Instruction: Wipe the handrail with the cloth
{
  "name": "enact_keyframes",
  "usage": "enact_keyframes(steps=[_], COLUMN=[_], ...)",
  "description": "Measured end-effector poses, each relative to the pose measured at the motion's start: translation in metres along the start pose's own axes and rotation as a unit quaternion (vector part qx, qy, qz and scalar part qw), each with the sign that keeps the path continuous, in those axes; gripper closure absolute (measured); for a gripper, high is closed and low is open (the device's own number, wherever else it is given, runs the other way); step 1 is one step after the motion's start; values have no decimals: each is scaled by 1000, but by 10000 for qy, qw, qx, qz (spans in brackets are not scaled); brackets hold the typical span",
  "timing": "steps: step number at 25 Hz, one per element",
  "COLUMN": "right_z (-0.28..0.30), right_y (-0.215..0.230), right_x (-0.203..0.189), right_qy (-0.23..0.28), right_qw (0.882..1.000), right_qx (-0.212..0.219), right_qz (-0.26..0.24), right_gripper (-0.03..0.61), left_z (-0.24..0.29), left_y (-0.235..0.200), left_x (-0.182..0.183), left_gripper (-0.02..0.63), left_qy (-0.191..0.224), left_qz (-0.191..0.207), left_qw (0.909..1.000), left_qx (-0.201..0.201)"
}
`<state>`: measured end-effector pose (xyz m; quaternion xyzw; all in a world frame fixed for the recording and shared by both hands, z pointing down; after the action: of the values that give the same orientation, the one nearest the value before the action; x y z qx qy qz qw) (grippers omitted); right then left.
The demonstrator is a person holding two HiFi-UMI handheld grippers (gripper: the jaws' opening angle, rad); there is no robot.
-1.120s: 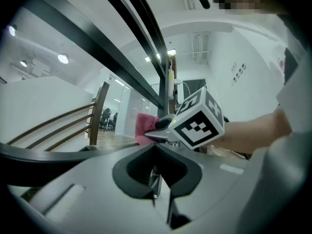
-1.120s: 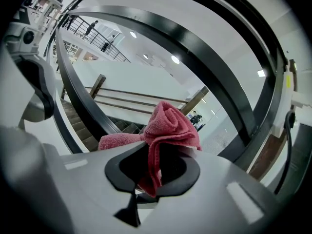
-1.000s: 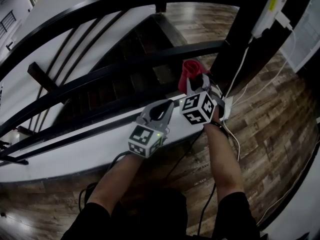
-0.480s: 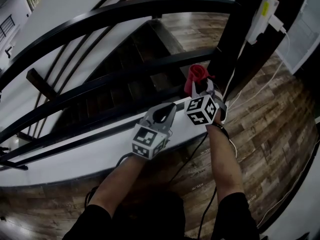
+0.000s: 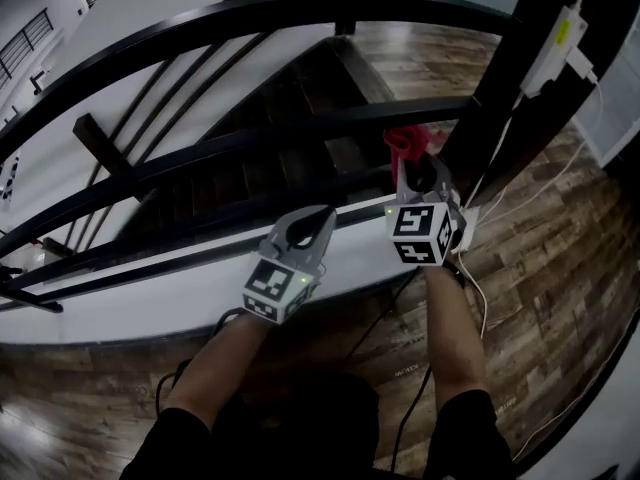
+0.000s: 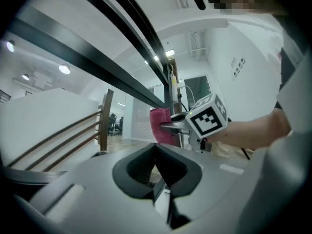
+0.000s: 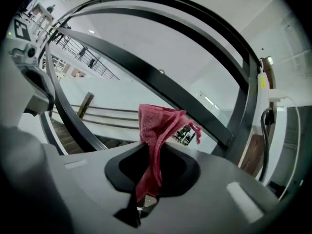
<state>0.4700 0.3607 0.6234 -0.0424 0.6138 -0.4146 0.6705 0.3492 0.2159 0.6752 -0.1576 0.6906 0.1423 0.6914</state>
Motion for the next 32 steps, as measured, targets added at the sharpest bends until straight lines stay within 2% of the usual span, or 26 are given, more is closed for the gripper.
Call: enact_keyframes(steps=[5, 9, 13, 15, 17, 18, 20, 22, 25, 29, 32], right_z=[-21, -38, -58, -67, -74, -76, -81, -86, -94, -112, -127], right_y=[-64, -130, -201, -236, -274, -294, -335, -378, -445, -531, -594], right_x=[50, 107, 171, 201, 229, 241, 268, 295, 331, 361, 377], right_qy=[646, 1279, 1965, 2217, 2386, 2453, 2576, 2699, 2817, 2908, 2974], right_qw=[9967, 9872, 9678, 9566, 9449, 9383, 9236, 9083, 8855, 8533, 8305], right_qx=[486, 930, 1513, 1844, 2214, 2415, 2817, 3170, 3642, 4198, 4501], right_qz=[-64, -206, -422, -423, -354, -331, -340, -411, -621, -1054, -1386], right_gripper=[535, 535, 534, 535, 534, 535, 535, 535, 535, 535, 535], left_z=[-70, -125, -191, -225, -264, -286, -335, -387, -461, -546, -593], left_y=[-49, -81, -106, -118, -135, -145, -166, -190, -222, -246, -259], left_x=[5, 17, 24, 24, 22, 20, 20, 20, 15, 2, -12], left_gripper=[614, 614, 614, 614, 614, 614, 614, 614, 614, 614, 614], left_qy=[110, 216, 176, -56, -290, -332, -226, -24, 97, 17, -73], left_qz=[-60, 92, 492, 811, 1088, 1108, 841, 410, -22, -193, -216], left_qw=[9983, 9953, 9924, 9908, 9861, 9835, 9790, 9709, 9497, 9238, 9085], left_qx=[567, 943, 1113, 1080, 1224, 1393, 1845, 2361, 3131, 3825, 4173])
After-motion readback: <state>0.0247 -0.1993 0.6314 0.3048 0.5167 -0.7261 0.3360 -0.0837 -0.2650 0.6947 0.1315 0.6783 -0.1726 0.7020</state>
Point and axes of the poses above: the fingertips, and each gripper's own axes: z forward along the fingers, y to its right, x out of its top, the point moved 6 cm from there along -z, backward along the fingers, and after that the axes turned 6 degrees about x, right-handed, at the moved point
